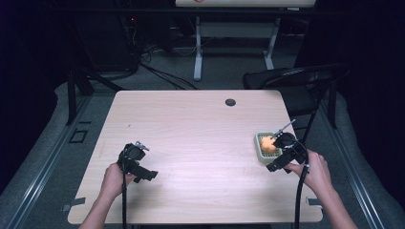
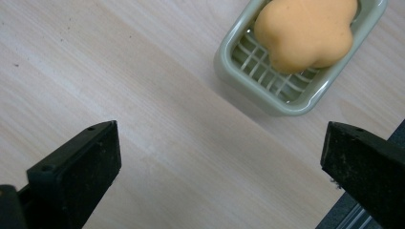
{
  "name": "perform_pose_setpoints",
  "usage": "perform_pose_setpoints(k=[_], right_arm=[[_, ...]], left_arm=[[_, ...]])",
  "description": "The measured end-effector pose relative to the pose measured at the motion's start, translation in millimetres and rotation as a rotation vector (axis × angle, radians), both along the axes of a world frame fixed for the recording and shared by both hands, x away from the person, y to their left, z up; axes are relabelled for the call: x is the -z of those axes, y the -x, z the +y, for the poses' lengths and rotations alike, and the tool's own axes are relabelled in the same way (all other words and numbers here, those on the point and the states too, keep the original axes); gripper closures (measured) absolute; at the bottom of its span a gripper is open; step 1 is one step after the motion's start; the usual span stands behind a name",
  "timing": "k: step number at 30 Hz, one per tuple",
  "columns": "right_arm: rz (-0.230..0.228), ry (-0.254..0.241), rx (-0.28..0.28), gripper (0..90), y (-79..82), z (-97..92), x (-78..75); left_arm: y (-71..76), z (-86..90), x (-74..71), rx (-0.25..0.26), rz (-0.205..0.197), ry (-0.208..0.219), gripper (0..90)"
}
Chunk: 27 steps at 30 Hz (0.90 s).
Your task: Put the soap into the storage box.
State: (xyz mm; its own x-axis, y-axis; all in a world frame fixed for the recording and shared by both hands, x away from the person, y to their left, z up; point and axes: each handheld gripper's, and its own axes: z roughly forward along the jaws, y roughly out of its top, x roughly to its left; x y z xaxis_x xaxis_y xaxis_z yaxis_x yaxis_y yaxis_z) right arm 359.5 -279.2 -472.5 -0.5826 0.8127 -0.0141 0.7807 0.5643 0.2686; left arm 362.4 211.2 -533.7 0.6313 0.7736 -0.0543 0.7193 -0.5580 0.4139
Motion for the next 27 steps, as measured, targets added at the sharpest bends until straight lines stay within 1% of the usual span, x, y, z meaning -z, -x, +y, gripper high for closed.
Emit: perform_pose_setpoints(k=[1, 2, 3, 4, 5, 6, 7, 8, 9, 10, 11, 12, 13, 14, 15, 16, 17, 18, 19, 20, 21, 22, 23, 24, 25, 26, 27], right_arm=[[-0.001, -0.003, 0.001, 0.0, 2.0, 0.2, 0.9], [-0.004, 0.005, -0.005, 0.0, 4.7, 0.1, 1.6], [-0.01, -0.014, 0.005, 0.0, 8.2, 0.7, 4.0], [-0.003, 0.006, -0.007, 0.0, 10.5, 0.3, 3.5], [-0.003, 0.006, -0.007, 0.0, 10.5, 0.3, 3.5], [0.0, 0.002, -0.014, 0.0, 17.6, 0.2, 5.8], [-0.003, 0.01, -0.013, 0.0, 20.3, -0.1, 6.7], [0.007, 0.03, -0.026, 0.0, 23.0, -1.0, 6.5], [0.007, 0.03, -0.026, 0.0, 23.0, -1.0, 6.5], [-0.005, 0.027, -0.013, 0.0, 32.1, -1.8, 10.7], [0.012, 0.038, -0.027, 0.0, 34.2, -3.0, 10.5], [0.008, 0.025, -0.022, 0.0, 38.4, -3.6, 13.1], [0.008, 0.025, -0.022, 0.0, 38.4, -3.6, 13.1], [0.01, 0.029, -0.018, 0.0, 47.9, -5.3, 19.6], [0.01, 0.029, -0.018, 0.0, 47.9, -5.3, 19.6], [0.014, 0.026, -0.017, 0.0, 52.0, -6.1, 23.2], [0.028, 0.01, -0.007, 0.0, 59.8, -7.6, 32.1], [0.028, 0.01, -0.007, 0.0, 59.8, -7.6, 32.1], [0.04, 0.034, -0.021, 0.0, 61.3, -8.8, 34.1], [0.066, 0.053, -0.028, 0.0, 65.2, -10.0, 42.9], [0.058, 0.041, -0.011, 0.0, 67.1, -9.8, 47.0], [0.058, 0.041, -0.011, 0.0, 67.1, -9.8, 47.0], [0.08, 0.05, -0.025, 0.4, 65.5, -11.9, 49.4], [0.075, 0.044, -0.019, 0.5, 65.2, -12.5, 49.3], [0.08, 0.056, -0.031, 0.5, 63.4, -14.2, 47.9], [0.08, 0.056, -0.031, 0.5, 63.4, -14.2, 47.9], [0.06, 0.034, -0.006, 0.7, 63.1, -15.9, 48.0]], left_arm=[[0.0, 0.0, 0.1, -0.001, 0.0, 0.0, 0.3], [0.1, 0.0, 0.2, -0.001, -0.002, 0.001, 0.3], [0.0, 0.0, 0.0, 0.0, 0.0, 0.001, 0.3], [0.1, 0.0, 0.2, -0.001, -0.002, 0.002, 0.3], [0.1, 0.0, 0.2, -0.001, -0.002, 0.002, 0.3], [0.0, 0.0, 0.2, -0.001, -0.002, 0.001, 0.3], [0.0, 0.0, 0.1, 0.0, 0.0, 0.0, 0.3], [0.0, 0.0, 0.1, 0.0, 0.0, 0.0, 0.3], [0.0, 0.0, 0.1, 0.0, 0.0, 0.0, 0.3], [0.1, -0.1, 0.1, -0.001, -0.002, 0.001, 0.3], [0.0, 0.0, 0.0, 0.0, 0.0, 0.0, 0.3], [0.1, -0.2, 0.3, -0.001, -0.004, 0.0, 0.3], [0.1, -0.2, 0.3, -0.001, -0.004, 0.0, 0.3], [0.0, -0.6, 0.4, 0.002, -0.002, -0.001, 0.3], [0.0, -0.6, 0.4, 0.002, -0.002, -0.001, 0.2], [-0.1, -0.9, 0.4, 0.003, -0.002, -0.002, 0.2], [-0.2, -1.4, 0.4, 0.005, -0.002, -0.004, 0.3], [-0.2, -1.4, 0.4, 0.005, -0.002, -0.004, 0.3], [-0.3, -1.9, 0.5, 0.004, -0.002, -0.003, 0.3], [-0.5, -2.3, 0.3, 0.006, 0.0, -0.003, 0.3], [-0.7, -2.7, 0.3, 0.01, 0.001, -0.005, 0.3], [-0.7, -2.7, 0.3, 0.01, 0.001, -0.005, 0.3], [-0.9, -3.1, 0.3, 0.01, 0.0, -0.006, 0.3], [-0.9, -3.2, 0.5, 0.01, 0.0, -0.007, 0.3], [-0.9, -3.1, 0.6, 0.01, 0.0, -0.007, 0.3], [-0.9, -3.1, 0.6, 0.01, 0.0, -0.007, 0.3], [-1.0, -2.9, 0.6, 0.009, -0.002, -0.006, 0.3]])
